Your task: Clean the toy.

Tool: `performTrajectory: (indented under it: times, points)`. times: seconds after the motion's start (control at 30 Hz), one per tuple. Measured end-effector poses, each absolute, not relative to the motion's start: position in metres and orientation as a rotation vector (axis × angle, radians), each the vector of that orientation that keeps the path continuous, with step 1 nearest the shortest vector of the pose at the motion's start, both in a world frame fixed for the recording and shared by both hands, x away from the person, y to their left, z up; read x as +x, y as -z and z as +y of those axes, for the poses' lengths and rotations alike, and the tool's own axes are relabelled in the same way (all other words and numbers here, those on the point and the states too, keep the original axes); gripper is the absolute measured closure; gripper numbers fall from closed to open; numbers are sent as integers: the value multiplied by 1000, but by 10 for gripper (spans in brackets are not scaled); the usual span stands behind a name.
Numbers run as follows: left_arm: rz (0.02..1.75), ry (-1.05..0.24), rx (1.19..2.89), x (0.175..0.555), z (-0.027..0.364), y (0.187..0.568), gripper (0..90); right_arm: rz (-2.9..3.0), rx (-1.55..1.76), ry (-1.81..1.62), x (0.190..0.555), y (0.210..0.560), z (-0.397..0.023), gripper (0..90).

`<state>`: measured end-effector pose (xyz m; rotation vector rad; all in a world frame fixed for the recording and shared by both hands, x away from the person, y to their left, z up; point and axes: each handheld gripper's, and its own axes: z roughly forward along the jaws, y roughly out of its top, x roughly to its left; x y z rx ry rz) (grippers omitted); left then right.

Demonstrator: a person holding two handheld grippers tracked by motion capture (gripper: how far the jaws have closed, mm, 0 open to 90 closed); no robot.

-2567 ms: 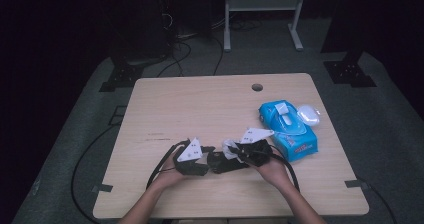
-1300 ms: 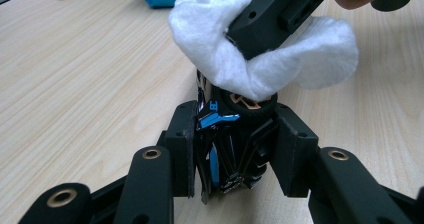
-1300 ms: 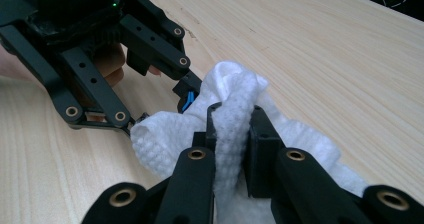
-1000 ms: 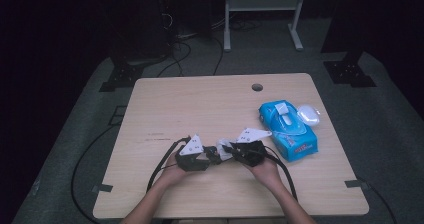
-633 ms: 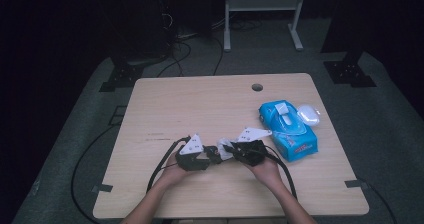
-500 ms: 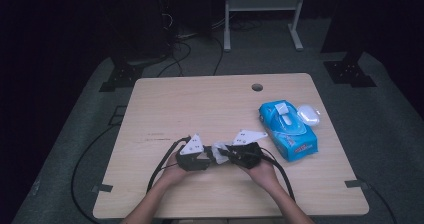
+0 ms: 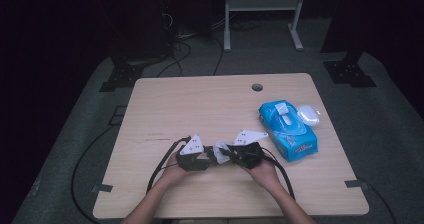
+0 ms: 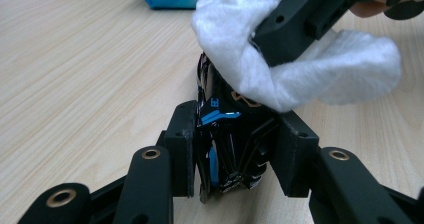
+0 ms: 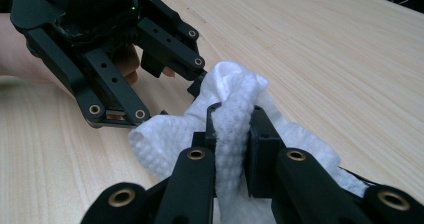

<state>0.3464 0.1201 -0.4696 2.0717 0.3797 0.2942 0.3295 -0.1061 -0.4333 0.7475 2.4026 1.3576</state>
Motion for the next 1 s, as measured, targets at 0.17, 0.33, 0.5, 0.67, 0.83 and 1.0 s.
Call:
performTrajectory:
  times: [0.17, 0.33, 0.5, 0.67, 0.83, 1.0]
  points:
    - [382, -278, 2076, 348, 121, 471, 578, 2359, 833, -1309, 335, 432, -123, 821]
    - [386, -292, 2080, 347, 119, 471, 581, 2363, 798, -1347, 330, 434, -113, 820]
    - [397, -289, 2080, 346, 119, 471, 582, 2348, 806, -1305, 331, 433, -117, 821]
    - [404, -290, 2083, 346, 118, 472, 580, 2333, 838, -1325, 330, 435, -117, 821]
    - [406, -294, 2089, 346, 118, 472, 581, 2375, 715, -1339, 320, 435, -94, 819]
    - [413, -299, 2086, 345, 116, 473, 581, 2333, 788, -1311, 329, 434, -107, 822]
